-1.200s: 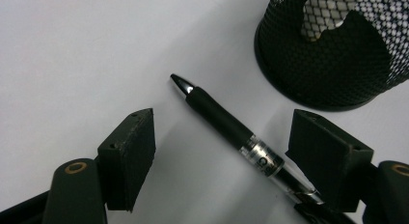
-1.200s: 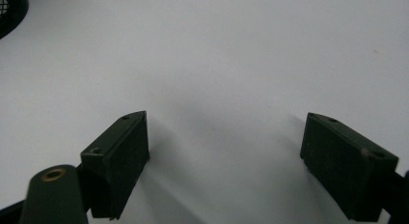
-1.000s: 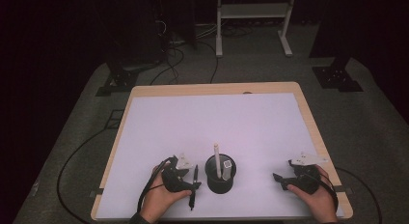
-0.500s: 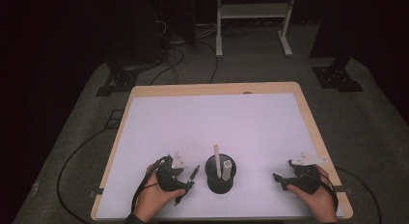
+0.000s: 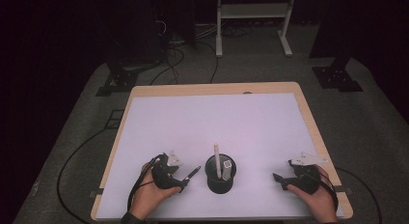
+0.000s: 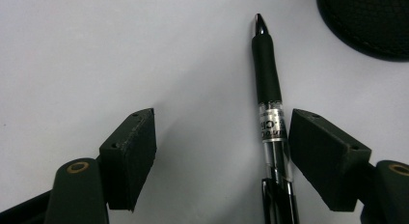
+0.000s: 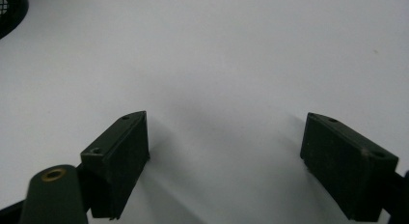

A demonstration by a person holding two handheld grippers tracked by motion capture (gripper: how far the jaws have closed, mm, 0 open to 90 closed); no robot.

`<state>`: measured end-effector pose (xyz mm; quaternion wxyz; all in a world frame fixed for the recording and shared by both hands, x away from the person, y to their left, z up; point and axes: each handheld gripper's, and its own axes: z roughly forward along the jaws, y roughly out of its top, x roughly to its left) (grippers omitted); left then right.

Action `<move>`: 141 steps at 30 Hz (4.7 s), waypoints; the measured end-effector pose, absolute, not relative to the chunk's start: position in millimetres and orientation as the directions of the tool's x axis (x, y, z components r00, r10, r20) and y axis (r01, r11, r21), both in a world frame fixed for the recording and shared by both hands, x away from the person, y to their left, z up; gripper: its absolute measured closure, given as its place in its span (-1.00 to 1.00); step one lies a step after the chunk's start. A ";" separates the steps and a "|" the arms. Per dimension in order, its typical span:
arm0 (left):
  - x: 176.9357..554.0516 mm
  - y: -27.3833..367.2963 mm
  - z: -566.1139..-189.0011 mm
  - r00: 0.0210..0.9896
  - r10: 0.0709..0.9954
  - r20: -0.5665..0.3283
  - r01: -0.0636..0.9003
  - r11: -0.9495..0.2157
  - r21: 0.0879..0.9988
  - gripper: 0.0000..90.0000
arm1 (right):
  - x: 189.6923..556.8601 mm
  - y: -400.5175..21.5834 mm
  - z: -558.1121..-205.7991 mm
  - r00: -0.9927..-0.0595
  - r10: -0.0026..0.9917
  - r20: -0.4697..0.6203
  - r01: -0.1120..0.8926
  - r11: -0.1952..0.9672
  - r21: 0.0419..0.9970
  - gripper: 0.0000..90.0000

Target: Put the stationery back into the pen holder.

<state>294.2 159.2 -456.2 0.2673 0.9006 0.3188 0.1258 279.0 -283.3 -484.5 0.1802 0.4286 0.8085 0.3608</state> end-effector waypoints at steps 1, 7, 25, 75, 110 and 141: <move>294.2 159.2 -456.2 0.765 0.642 0.056 0.507 -0.654 0.562 -0.41 | 279.0 -283.3 -484.5 -0.568 0.823 0.018 0.563 0.372 0.738 -0.64; 295.4 154.1 -450.0 0.767 0.640 0.041 0.500 -0.637 0.587 -0.38 | 278.9 -283.3 -484.5 -0.568 0.823 0.018 0.563 0.372 0.738 -0.64; 315.0 123.2 -437.9 0.816 0.577 0.027 0.499 -0.727 0.472 0.41 | 279.0 -283.4 -484.5 -0.568 0.823 0.017 0.563 0.374 0.737 -0.64; 332.5 121.7 -432.8 0.785 0.613 -0.093 0.595 -0.702 0.391 0.79 | 279.0 -283.4 -484.5 -0.568 0.823 0.017 0.563 0.374 0.737 -0.64; 321.1 166.2 -382.1 0.838 0.525 -0.145 0.409 -0.431 0.804 0.79 | 279.0 -283.4 -484.5 -0.568 0.823 0.017 0.563 0.373 0.737 -0.64; 301.9 167.1 -336.7 0.891 0.427 -0.156 0.288 -0.263 0.921 0.79 | 279.0 -283.3 -484.5 -0.568 0.823 0.018 0.564 0.373 0.737 -0.64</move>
